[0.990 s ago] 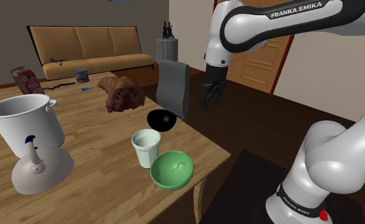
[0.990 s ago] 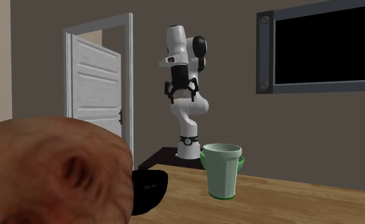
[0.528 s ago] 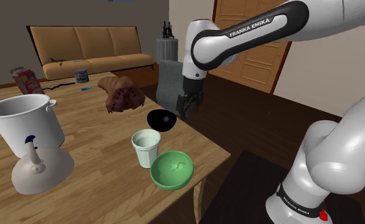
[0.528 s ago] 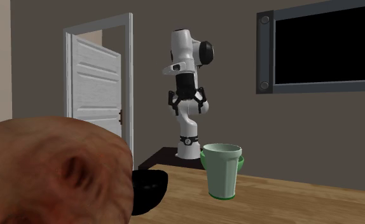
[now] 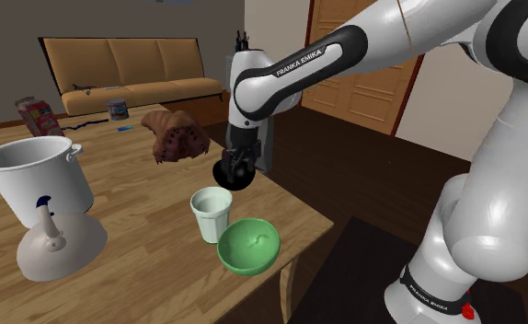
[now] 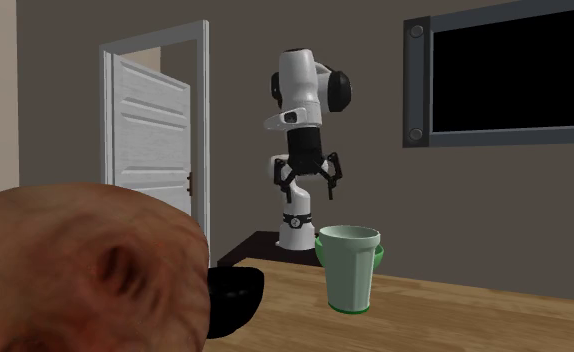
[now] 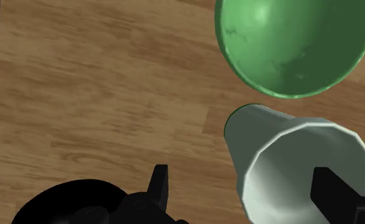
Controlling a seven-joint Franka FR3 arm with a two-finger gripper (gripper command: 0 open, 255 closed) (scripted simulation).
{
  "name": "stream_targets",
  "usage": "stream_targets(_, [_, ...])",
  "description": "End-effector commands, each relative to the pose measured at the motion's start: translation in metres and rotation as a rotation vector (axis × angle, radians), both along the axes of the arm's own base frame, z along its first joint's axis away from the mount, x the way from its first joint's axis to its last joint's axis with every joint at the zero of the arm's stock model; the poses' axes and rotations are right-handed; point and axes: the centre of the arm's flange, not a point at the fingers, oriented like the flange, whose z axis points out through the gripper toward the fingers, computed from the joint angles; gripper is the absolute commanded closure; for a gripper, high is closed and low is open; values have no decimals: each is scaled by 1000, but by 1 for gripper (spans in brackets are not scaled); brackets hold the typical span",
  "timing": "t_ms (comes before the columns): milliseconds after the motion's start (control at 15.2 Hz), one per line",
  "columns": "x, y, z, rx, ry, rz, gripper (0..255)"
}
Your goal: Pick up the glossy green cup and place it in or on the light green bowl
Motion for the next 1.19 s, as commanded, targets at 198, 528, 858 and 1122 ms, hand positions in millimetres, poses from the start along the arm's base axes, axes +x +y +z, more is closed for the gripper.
stream_targets(198, [44,28,-30,0,-9,15,0])
stream_targets(528, [45,30,-56,0,-9,15,0])
stream_targets(858, [45,32,-70,0,-9,15,0])
stream_targets(1122, [45,32,-70,0,-9,15,0])
